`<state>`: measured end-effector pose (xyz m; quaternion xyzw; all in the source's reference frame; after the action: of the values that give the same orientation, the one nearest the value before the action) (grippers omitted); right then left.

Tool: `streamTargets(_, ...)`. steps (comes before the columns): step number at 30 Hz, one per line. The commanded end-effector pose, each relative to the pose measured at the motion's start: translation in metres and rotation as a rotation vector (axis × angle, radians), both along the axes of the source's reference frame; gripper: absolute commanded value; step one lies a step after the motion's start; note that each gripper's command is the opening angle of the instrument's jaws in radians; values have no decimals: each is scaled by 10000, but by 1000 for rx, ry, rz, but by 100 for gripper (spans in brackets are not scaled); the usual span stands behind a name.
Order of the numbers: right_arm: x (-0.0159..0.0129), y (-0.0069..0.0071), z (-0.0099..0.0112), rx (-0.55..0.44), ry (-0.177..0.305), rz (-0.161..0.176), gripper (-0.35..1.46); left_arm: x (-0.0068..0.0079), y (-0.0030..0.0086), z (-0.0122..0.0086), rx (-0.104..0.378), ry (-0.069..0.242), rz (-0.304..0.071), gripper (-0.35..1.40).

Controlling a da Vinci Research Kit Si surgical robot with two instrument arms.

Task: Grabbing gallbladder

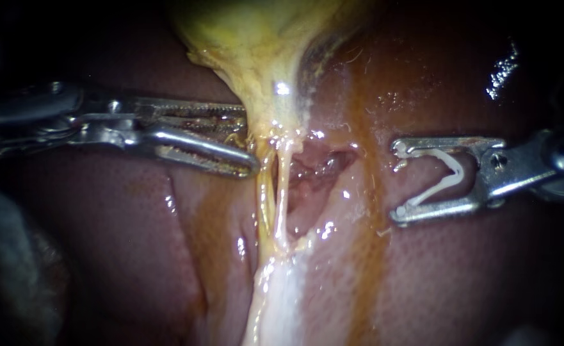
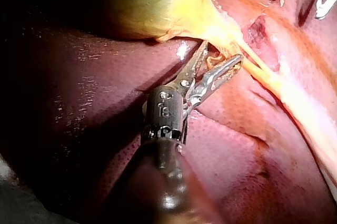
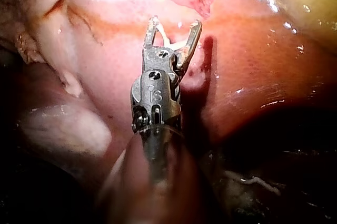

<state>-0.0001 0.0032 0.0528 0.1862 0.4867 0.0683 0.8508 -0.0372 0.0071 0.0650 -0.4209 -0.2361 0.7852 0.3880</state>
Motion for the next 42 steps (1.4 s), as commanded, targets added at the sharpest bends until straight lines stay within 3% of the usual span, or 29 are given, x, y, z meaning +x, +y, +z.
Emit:
streamTargets(1, 0, 0, 0, 0, 0, 0, 50, 0, 0, 0, 5, 1, -1, 39)
streamTargets(13, 0, 0, 1, 0, 0, 0, 50, 5, 5, -5, 28, -5, -2, -15)
streamTargets(21, 0, 0, 1, 0, 0, 0, 50, 10, 11, -12, 35, -9, 3, -18)
streamTargets(27, 0, 0, 1, 0, 0, 0, 50, 13, 16, -17, 44, -16, 12, -35)
streamTargets(30, 0, 0, 1, 0, 0, 0, 50, 19, 17, -22, 72, -27, 21, -35)
streamTargets(36, 0, 0, 1, 0, 0, 0, 50, 38, 28, -49, 152, -35, 36, -35)
streamTargets(42, 0, 0, 1, 0, 0, 0, 50, 56, 44, -78, 165, -38, 40, -35)
